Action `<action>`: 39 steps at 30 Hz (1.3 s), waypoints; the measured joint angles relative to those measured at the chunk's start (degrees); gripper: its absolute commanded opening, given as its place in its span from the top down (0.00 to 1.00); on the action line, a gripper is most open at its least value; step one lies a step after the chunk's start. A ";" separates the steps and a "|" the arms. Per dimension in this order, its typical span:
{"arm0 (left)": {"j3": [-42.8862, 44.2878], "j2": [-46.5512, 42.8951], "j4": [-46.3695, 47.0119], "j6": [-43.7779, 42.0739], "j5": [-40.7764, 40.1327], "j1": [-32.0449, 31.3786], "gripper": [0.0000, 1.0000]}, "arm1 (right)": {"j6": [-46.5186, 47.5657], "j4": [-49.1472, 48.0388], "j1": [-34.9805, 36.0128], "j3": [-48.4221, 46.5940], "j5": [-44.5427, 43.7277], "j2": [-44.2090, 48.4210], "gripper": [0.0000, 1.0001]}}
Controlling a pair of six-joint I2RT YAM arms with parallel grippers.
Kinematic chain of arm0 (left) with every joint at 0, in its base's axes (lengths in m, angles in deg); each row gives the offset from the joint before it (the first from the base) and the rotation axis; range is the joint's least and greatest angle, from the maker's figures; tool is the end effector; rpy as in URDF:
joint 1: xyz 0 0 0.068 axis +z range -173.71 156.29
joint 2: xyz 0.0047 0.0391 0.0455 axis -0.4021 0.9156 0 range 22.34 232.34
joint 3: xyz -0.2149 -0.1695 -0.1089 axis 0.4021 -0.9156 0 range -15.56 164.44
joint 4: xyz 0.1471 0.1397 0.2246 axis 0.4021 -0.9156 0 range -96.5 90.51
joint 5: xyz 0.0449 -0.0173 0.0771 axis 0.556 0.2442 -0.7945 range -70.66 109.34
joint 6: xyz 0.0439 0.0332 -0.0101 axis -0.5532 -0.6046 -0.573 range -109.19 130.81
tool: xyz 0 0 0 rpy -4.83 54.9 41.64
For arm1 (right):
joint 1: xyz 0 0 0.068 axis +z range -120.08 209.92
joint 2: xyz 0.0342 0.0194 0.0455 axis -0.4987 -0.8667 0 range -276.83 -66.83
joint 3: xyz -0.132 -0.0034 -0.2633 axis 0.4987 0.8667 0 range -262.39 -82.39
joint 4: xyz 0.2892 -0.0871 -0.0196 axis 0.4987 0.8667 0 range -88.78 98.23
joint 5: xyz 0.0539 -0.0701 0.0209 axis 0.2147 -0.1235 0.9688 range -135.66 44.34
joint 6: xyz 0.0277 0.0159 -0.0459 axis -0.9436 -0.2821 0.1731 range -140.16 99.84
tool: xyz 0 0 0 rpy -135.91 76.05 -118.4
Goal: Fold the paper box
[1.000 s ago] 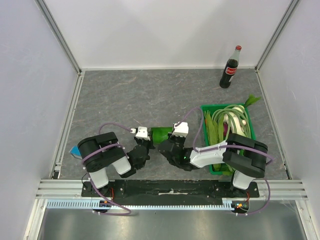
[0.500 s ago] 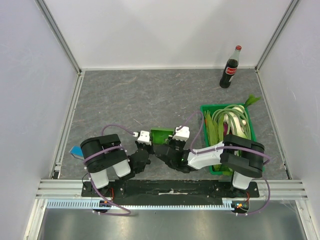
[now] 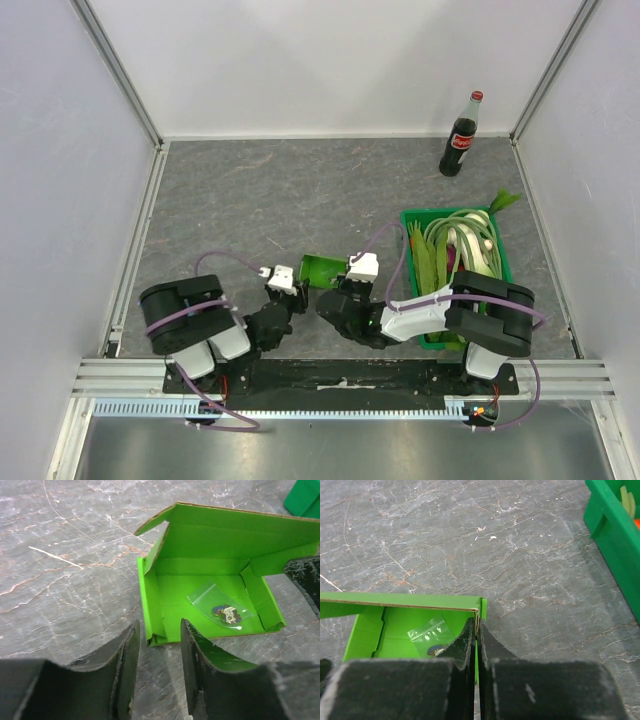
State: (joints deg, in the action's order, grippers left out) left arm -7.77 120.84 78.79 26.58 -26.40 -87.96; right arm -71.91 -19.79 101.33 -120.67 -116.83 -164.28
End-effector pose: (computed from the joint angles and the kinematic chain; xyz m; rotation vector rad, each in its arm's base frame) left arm 0.1192 -0.1837 0.0858 0.1666 1.7239 -0.3176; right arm 0.1381 0.2959 0.1270 0.2877 1.7502 0.1456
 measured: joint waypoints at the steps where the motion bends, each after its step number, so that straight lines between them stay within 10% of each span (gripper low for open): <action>1: -1.14 -2.05 -0.46 0.09 0.33 0.00 0.50 | 1.03 -0.31 0.00 0.00 -0.04 0.00 1.00; 10: -4.26 -31.87 -13.16 5.01 2.40 0.85 0.42 | 5.86 -2.29 0.00 0.02 0.00 -0.11 1.00; 16: -2.45 -43.80 -30.10 8.59 11.47 12.15 0.46 | 7.78 -3.19 0.00 0.02 0.39 -0.11 1.00; 26: 2.19 -32.50 -34.86 6.05 30.75 19.45 0.46 | 9.60 -5.20 0.00 0.15 0.85 -0.50 1.00; 39: 7.61 -23.87 -32.81 0.79 29.75 19.56 0.68 | 10.45 -6.05 -0.02 0.15 0.81 -0.87 1.00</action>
State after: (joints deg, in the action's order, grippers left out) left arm -0.16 96.97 45.98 27.37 3.35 -68.39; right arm -61.46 -25.84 101.31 -120.52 -116.03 -165.15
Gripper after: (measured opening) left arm 0.343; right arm 0.010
